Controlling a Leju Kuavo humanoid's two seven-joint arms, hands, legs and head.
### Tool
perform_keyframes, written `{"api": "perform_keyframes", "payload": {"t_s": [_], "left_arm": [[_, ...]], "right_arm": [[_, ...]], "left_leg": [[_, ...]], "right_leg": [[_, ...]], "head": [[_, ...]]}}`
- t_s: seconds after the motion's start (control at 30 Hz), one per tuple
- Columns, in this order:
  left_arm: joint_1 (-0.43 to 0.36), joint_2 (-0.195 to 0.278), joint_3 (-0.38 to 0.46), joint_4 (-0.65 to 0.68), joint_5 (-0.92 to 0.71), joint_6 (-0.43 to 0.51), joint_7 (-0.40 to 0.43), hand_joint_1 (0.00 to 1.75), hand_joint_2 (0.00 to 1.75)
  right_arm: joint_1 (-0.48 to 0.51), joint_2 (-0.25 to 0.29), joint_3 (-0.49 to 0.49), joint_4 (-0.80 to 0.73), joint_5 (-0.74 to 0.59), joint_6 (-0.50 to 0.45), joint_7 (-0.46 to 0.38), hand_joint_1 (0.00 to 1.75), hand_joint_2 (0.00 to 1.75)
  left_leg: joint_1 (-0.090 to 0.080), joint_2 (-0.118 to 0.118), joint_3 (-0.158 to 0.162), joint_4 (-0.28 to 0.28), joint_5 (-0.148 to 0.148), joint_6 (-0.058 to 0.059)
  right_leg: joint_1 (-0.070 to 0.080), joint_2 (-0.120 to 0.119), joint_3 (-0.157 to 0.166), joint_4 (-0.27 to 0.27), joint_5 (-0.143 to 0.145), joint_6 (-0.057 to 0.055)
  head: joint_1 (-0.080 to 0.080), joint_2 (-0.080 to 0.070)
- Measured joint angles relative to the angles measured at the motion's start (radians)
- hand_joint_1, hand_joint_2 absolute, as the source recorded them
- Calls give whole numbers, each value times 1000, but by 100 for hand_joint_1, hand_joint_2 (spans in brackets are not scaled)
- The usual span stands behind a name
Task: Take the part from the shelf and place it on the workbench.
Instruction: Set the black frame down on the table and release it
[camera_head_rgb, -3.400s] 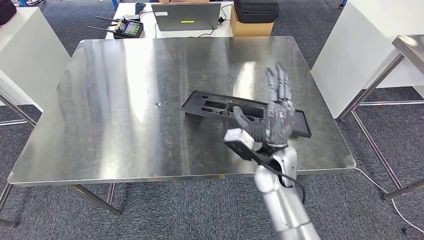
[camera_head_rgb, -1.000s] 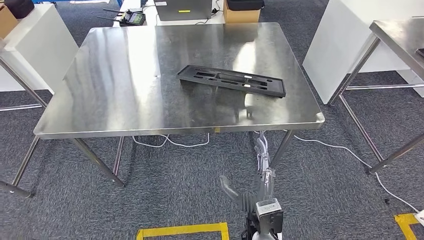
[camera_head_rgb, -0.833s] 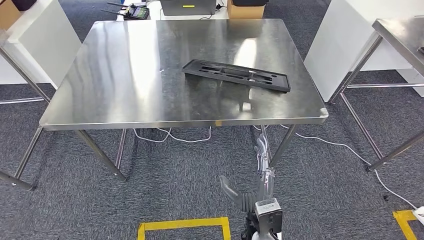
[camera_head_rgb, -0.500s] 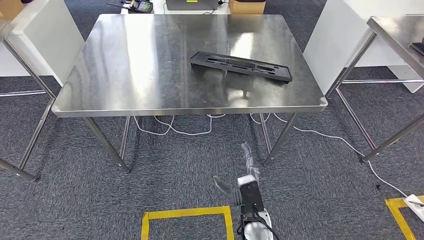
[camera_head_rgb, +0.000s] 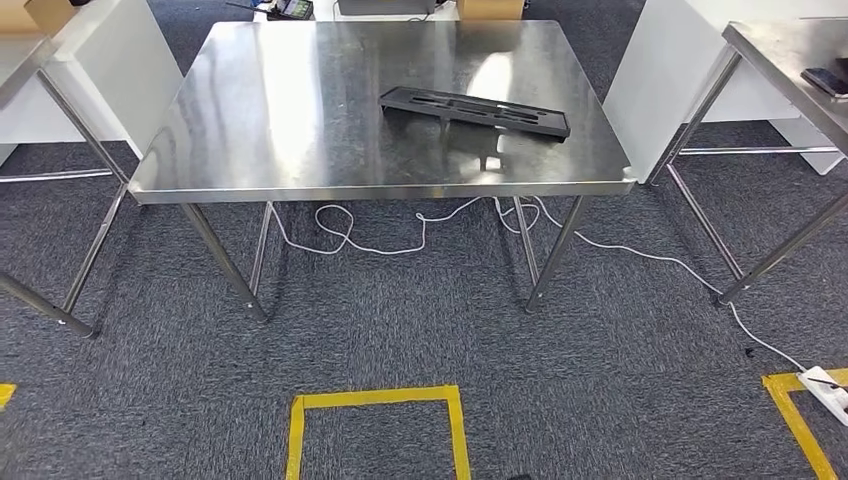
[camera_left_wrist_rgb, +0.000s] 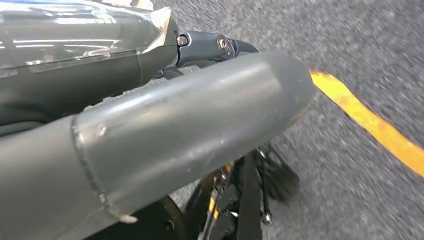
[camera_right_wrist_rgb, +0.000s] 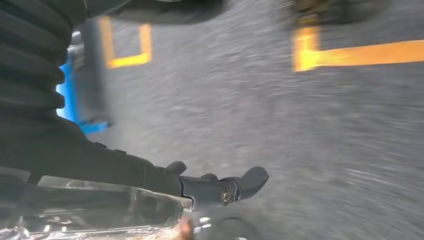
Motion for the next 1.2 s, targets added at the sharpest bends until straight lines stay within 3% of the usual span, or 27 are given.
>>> {"api": "perform_keyframes", "payload": {"t_s": [0.03,0.07,0.1,0.17,0.2,0.27,0.3,0.33,0.4,0.43,0.47,0.53,0.57,0.63,0.67,0.7,0.73,0.77,0.8,0.87,0.93,0.97,1.0,1.03,1.1,1.17,1.2], "left_arm": [[0,0,0,0,-2,1,1,0,0],[0,1,-1,0,-6,1,3,0,0],[-1,1,-3,0,-9,0,3,0,0],[-4,1,-11,0,-15,-6,0,0,0],[-4,1,-14,-1,-17,-8,-3,0,0],[-3,2,-19,-1,-26,-12,-7,0,0],[-2,2,-22,-1,-33,-13,-6,0,0],[-1,3,-27,-1,-41,-14,-3,0,0],[0,5,-38,-1,-57,-14,6,0,0],[0,6,-43,-2,-61,-13,10,0,0],[0,6,-47,-2,-65,-15,13,0,0],[1,6,-53,-2,-72,-18,15,0,0],[1,6,-58,-2,-76,-20,16,0,0],[2,5,-67,-2,-82,-25,16,0,0],[2,4,-70,-2,-84,-27,16,0,0],[2,3,-73,-2,-87,-30,16,0,0],[3,3,-75,-2,-92,-33,16,0,0],[4,4,-78,-2,-98,-37,16,0,0],[6,5,-82,-2,-106,-41,16,0,0],[10,9,-95,-2,-124,-51,16,0,0],[14,15,-108,-3,-144,-61,16,0,0],[16,18,-116,-4,-155,-66,16,0,0],[17,22,-124,-4,-165,-69,17,0,0],[17,24,-133,-5,-172,-71,18,0,0],[17,28,-146,-5,-183,-73,19,0,0],[17,30,-157,-5,-189,-73,19,0,0],[17,30,-162,-5,-191,-73,19,0,0]], "right_arm": [[4,-1,4,10,9,0,2,0,175],[2,-2,7,18,18,1,4,0,131],[-3,-4,12,24,29,2,5,0,87],[-14,-7,24,33,52,5,13,0,0],[-17,-9,32,37,64,5,19,0,0],[-22,-10,45,47,78,9,22,0,0],[-24,-11,50,51,75,15,14,0,0],[-24,-11,52,53,66,21,-3,0,0],[-28,-10,51,54,39,28,-49,0,0],[-30,-9,48,54,24,27,-73,0,0],[-33,-9,42,54,11,25,-92,0,0],[-36,-9,29,55,-2,19,-120,0,0],[-36,-10,23,56,-5,17,-128,0,0],[-38,-12,14,56,-10,11,-139,0,0],[-38,-13,9,57,-15,8,-141,0,0],[-38,-14,3,57,-21,5,-143,0,0],[-36,-15,-3,57,-28,2,-144,0,0],[-33,-16,-11,59,-38,-3,-146,0,0],[-29,-16,-19,60,-49,-9,-149,0,0],[-16,-16,-41,62,-77,-24,-158,0,0],[-2,-16,-68,63,-108,-38,-167,0,0],[4,-17,-82,64,-122,-45,-168,0,0],[10,-18,-96,65,-133,-50,-168,0,0],[14,-19,-110,67,-141,-54,-167,0,0],[18,-21,-132,68,-150,-58,-162,0,0],[18,-23,-148,68,-157,-60,-160,0,0],[18,-24,-154,68,-159,-61,-161,0,0]], "left_leg": [[7,0,34,-19,28,-7],[14,0,83,-70,45,-15],[16,-3,135,-134,42,-21],[14,-10,195,-230,6,-15],[8,-12,199,-246,-4,-3],[-1,-8,181,-253,9,32],[-5,-5,170,-256,21,49],[-7,-2,155,-259,34,64],[-11,2,124,-260,59,80],[-13,3,107,-259,72,82],[-16,4,91,-258,86,82],[-20,5,60,-257,114,80],[-22,6,47,-256,128,78],[-23,6,28,-256,152,69],[-23,8,24,-258,164,63],[-23,9,23,-263,176,56],[-22,11,23,-270,188,49],[-20,11,21,-273,192,43],[-18,9,15,-267,177,37],[-13,5,-7,-196,82,28],[-10,1,-27,-68,-21,17],[-7,0,-28,-15,-37,12],[-2,0,-17,14,-31,6],[3,0,9,8,-8,0],[13,-1,104,-97,28,-12],[12,-7,177,-208,18,-14],[9,-10,187,-234,7,-12]], "right_leg": [[-5,0,-18,11,7,6],[-9,2,-38,25,14,12],[-11,5,-58,40,19,19],[-7,9,-83,62,27,33],[-4,9,-89,65,34,43],[-5,9,-100,66,43,62],[-7,10,-109,78,28,64],[-9,11,-125,109,-5,59],[-11,14,-159,216,-98,45],[-11,15,-171,276,-133,44],[-11,16,-169,320,-145,51],[-8,18,-120,323,-115,71],[-5,19,-70,274,-95,76],[7,19,45,120,-100,61],[14,19,82,58,-113,50],[21,20,99,21,-124,38],[25,20,98,8,-120,31],[18,19,89,7,-109,23],[13,18,80,5,-97,14],[0,13,58,2,-69,-4],[1,8,33,4,-46,-12],[1,6,21,5,-36,-9],[0,5,8,8,-26,-4],[-3,4,-5,14,-18,1],[-8,5,-38,34,-8,13],[-6,6,-66,59,0,27],[-2,6,-76,65,5,35]], "head": [[0,0],[-1,0],[-3,0],[-6,0],[-6,0],[-4,0],[-3,0],[0,0],[6,0],[8,0],[8,0],[8,0],[8,0],[8,0],[7,0],[7,0],[6,0],[5,0],[5,0],[0,0],[-4,0],[-4,0],[-4,0],[-4,0],[-5,0],[-6,0],[-7,0]]}}
